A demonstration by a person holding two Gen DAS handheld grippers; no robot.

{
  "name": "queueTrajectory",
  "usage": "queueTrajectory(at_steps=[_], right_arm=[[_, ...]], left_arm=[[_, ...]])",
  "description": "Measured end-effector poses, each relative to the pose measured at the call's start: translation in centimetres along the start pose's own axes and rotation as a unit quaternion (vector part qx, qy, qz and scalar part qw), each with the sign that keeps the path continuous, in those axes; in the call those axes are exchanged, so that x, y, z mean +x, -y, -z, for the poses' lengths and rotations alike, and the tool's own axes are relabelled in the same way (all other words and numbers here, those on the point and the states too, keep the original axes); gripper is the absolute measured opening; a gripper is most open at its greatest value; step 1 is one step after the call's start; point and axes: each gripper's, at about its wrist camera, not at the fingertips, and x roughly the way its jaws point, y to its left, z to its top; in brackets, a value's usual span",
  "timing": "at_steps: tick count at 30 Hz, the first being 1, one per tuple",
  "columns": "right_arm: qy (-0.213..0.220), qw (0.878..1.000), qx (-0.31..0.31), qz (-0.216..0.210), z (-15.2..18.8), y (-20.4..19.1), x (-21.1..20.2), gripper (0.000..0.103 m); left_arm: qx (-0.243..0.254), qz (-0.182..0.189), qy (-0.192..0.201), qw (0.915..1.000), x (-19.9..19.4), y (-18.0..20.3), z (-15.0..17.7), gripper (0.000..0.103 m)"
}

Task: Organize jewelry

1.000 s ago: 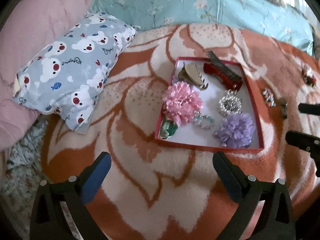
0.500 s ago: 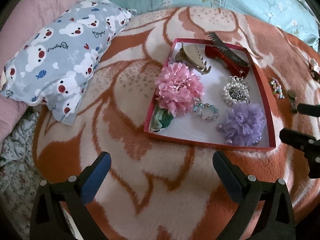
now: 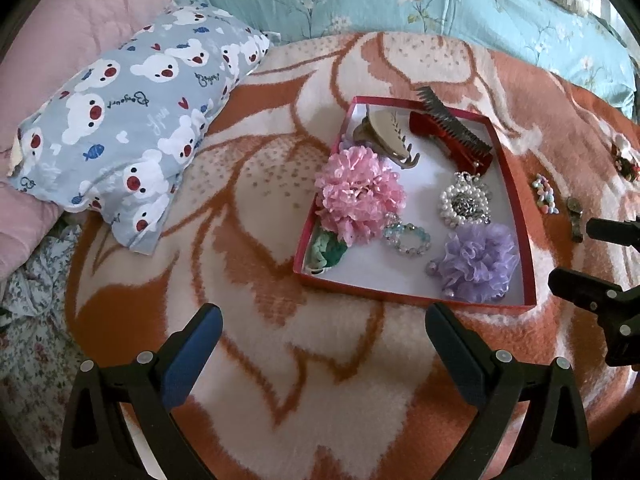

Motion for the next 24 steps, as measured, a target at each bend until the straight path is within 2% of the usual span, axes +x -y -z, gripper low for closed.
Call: queueTrajectory(at_steps=[24], right_arm=[[0.015, 1.0, -0.002, -0.002, 0.0, -0.4, -1.0, 0.101]], left_arm=[[-0.014, -0.003, 0.036, 0.9993, -2.3, -0.9, 0.2, 0.102]])
